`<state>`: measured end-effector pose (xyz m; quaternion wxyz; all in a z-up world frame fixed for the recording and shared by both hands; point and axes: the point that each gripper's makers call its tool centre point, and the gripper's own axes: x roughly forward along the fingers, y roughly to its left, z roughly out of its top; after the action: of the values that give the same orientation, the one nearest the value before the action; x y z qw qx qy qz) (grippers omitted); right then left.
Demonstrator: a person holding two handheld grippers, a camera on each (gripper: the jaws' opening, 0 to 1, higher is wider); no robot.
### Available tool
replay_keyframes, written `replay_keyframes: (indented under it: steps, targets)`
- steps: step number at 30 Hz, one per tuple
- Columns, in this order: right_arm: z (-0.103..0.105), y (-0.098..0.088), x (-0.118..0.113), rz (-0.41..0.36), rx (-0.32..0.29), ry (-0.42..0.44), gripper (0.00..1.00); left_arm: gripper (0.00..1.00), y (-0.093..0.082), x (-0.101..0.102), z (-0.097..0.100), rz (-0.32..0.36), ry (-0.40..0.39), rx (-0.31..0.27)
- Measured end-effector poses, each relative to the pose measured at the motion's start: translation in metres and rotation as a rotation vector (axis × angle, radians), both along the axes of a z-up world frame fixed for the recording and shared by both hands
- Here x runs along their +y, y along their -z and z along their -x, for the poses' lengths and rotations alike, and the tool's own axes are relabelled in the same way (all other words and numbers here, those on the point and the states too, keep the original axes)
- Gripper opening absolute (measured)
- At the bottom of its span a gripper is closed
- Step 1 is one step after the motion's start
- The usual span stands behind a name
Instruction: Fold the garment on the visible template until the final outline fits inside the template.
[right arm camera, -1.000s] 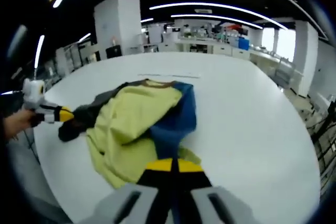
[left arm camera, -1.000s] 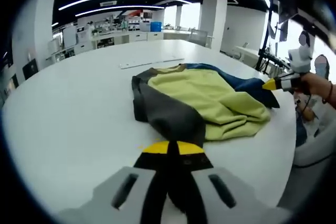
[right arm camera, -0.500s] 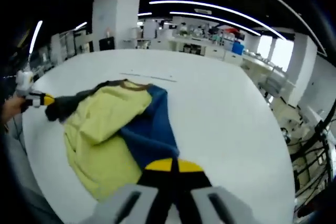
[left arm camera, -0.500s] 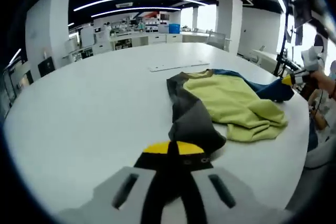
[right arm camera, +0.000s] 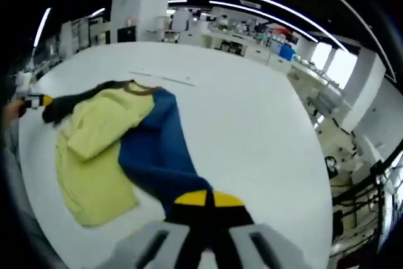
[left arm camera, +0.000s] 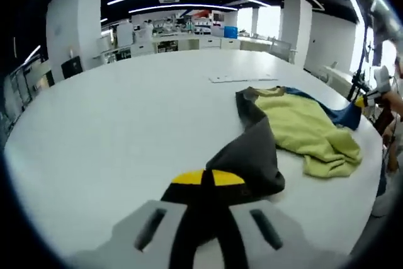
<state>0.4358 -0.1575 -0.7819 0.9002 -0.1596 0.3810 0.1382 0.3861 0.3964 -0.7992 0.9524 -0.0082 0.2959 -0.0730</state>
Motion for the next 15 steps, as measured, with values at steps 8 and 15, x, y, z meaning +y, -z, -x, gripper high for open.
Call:
replay_keyframes:
  steps: [8,15]
  targets:
    - [-0.013,0.01,-0.022,0.06,0.047,-0.008,0.0,0.0,0.003,0.03,-0.006,-0.05,-0.045,0.024]
    - [-0.028,0.018,-0.048,0.049,0.092,0.083,0.0,0.0,0.012,0.053,-0.014,-0.08,-0.075,0.062]
